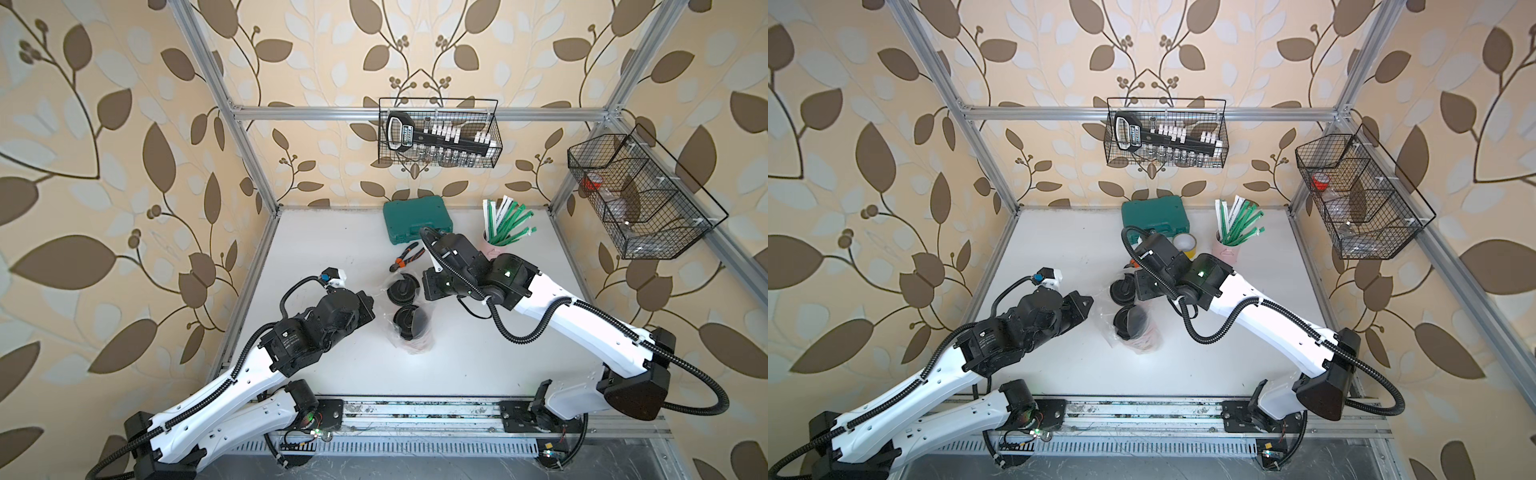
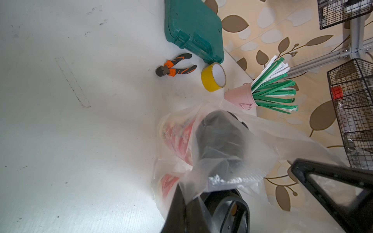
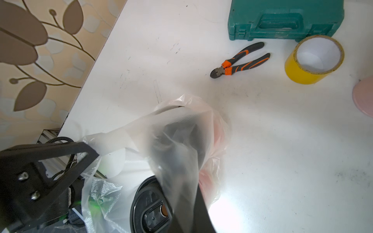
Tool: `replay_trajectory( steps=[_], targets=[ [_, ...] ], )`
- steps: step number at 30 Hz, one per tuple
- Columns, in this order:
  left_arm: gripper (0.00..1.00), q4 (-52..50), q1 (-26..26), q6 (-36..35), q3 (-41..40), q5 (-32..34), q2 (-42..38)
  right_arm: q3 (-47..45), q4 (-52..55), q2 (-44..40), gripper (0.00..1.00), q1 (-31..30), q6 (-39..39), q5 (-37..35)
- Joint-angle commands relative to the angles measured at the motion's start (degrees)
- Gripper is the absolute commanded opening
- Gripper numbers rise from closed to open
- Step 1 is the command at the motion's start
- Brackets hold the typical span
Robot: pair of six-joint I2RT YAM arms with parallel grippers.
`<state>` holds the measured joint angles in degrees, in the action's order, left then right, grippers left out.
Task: Pack milk tea into plastic carrier bags
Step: Adjust the plastic carrier bag at the center of the board.
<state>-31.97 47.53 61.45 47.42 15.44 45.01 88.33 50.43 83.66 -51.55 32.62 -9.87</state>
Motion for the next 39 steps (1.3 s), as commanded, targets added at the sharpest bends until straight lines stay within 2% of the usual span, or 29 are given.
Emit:
replay_trajectory(
  steps=[1,10,12,18,23,27,30,32,35,39],
  targets=[
    [0.00,-0.61,-0.64,-1.16,2.37,0.37,0.37,-0.29,3.26,0.54,0.00,0.63,1.10,-0.38],
    [0.00,-1.70,-0.68,-0.45,2.42,0.32,3.22,-0.75,3.34,1.80,0.00,0.91,0.84,0.82],
    [0.00,-1.53,-0.90,-0.54,2.11,0.49,3.70,-0.70,3.32,2.40,0.03,1.09,0.23,0.64],
    [0.00,-0.67,-1.30,-1.11,2.33,-0.15,5.16,-1.12,3.18,2.29,0.23,1.43,-0.78,0.07],
    [0.00,-0.49,-1.65,-1.68,2.94,-0.74,6.39,-0.04,2.48,-0.16,0.52,1.52,-2.81,0.63],
    [0.00,-0.09,-2.00,-1.77,2.81,-1.01,6.95,1.72,2.19,-3.29,0.59,1.62,-5.46,-0.65],
    [0.00,0.12,-2.39,-1.77,2.76,-1.49,7.19,2.78,2.21,-6.31,0.61,3.07,-7.66,-3.22],
    [0.00,0.15,-2.53,-1.86,2.77,-1.79,7.28,2.94,1.74,-8.64,0.61,6.49,-9.10,-4.87],
    [0.00,0.39,-2.79,-1.86,2.72,-2.09,7.28,1.57,-1.00,-11.64,0.57,16.74,-12.03,-2.03],
    [0.00,0.84,-2.97,-1.80,2.50,-2.51,7.26,-0.80,-3.89,-8.56,0.51,30.31,-17.39,0.26]
  ],
)
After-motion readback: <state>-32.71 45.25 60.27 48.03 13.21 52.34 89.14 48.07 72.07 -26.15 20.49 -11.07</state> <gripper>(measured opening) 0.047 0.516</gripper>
